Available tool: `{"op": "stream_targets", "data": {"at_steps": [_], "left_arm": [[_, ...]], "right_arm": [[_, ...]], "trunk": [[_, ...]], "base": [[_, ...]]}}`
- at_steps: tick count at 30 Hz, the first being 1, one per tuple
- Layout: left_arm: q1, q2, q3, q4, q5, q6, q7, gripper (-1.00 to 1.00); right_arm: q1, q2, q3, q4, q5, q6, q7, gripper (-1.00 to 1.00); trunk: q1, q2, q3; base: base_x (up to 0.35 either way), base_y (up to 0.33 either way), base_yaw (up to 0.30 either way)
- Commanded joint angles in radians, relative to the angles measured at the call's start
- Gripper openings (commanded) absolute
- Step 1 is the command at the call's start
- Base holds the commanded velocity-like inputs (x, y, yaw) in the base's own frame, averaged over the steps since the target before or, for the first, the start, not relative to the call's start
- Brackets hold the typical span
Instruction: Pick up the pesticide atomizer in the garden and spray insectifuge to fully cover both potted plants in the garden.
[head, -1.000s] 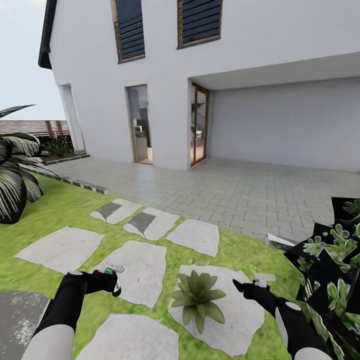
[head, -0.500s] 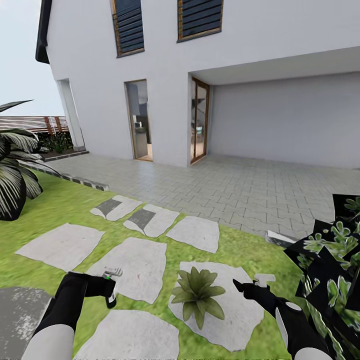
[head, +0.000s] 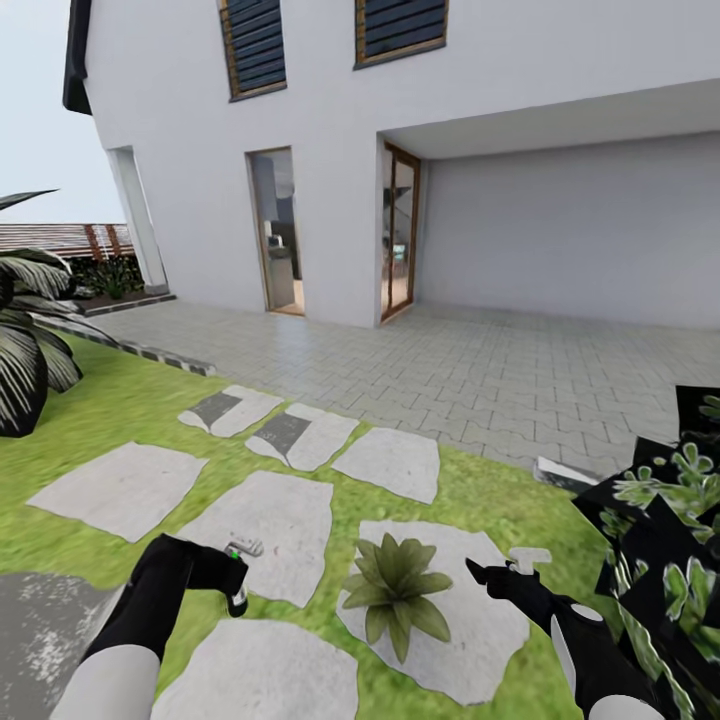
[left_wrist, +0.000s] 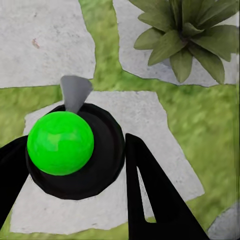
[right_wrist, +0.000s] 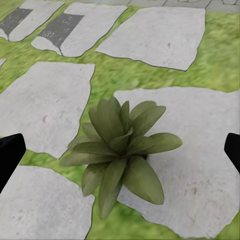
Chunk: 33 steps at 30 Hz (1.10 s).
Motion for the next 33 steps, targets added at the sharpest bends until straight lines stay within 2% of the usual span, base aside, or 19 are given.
{"op": "stream_targets", "data": {"at_steps": [1, 4, 7, 8, 10, 14, 18, 23, 33], "left_arm": [[-0.001, -0.001, 0.000, -0.001, -0.006, 0.004, -0.027, -1.00], [-0.001, -0.001, -0.004, -0.001, -0.006, 0.013, -0.070, -1.00], [-0.001, -0.001, -0.011, -0.001, -0.007, 0.066, -0.090, -1.00], [-0.001, -0.001, -0.034, -0.001, -0.007, 0.102, -0.096, -1.00], [-0.001, 0.001, -0.079, -0.001, -0.007, 0.121, -0.099, -1.00], [-0.001, 0.002, -0.118, -0.001, -0.008, 0.129, -0.100, -1.00], [-0.001, 0.003, -0.126, -0.001, -0.013, 0.130, -0.100, -1.00], [-0.001, 0.003, -0.127, -0.001, -0.078, 0.131, -0.100, -1.00], [-0.001, 0.002, -0.127, 0.000, -0.093, 0.131, -0.101, -1.00]], "right_arm": [[-0.001, 0.001, -0.005, -0.002, 0.005, 0.005, 0.008, 1.00], [-0.001, 0.001, -0.005, -0.001, 0.006, 0.005, 0.008, 1.00], [-0.001, 0.001, -0.005, -0.001, 0.007, 0.005, 0.007, 1.00], [-0.001, 0.000, -0.005, 0.002, 0.007, 0.005, 0.007, 1.00], [-0.001, 0.000, -0.005, 0.025, 0.008, 0.006, 0.007, 1.00], [-0.001, 0.000, -0.005, 0.052, 0.006, 0.007, 0.008, 1.00], [-0.001, 0.001, -0.005, 0.056, 0.007, 0.007, 0.009, 1.00], [-0.001, 0.001, -0.005, 0.057, 0.007, 0.007, 0.009, 1.00], [-0.001, 0.001, -0.005, 0.058, 0.007, 0.007, 0.009, 1.00]], "trunk": [[0.000, -0.001, -0.003], [0.000, -0.001, -0.008], [0.000, -0.001, -0.012], [0.000, -0.001, -0.014], [0.000, -0.001, -0.015], [0.000, -0.001, -0.016], [0.000, -0.001, -0.016], [0.000, -0.001, -0.016], [0.000, -0.001, -0.016]], "base": [[0.291, 0.000, 0.000], [0.320, 0.000, 0.000], [0.331, 0.000, 0.000], [0.247, 0.000, 0.000], [0.119, 0.000, 0.000], [0.028, 0.000, -0.001], [0.004, 0.000, -0.088], [0.000, 0.000, -0.249], [0.000, 0.004, -0.274]]}}
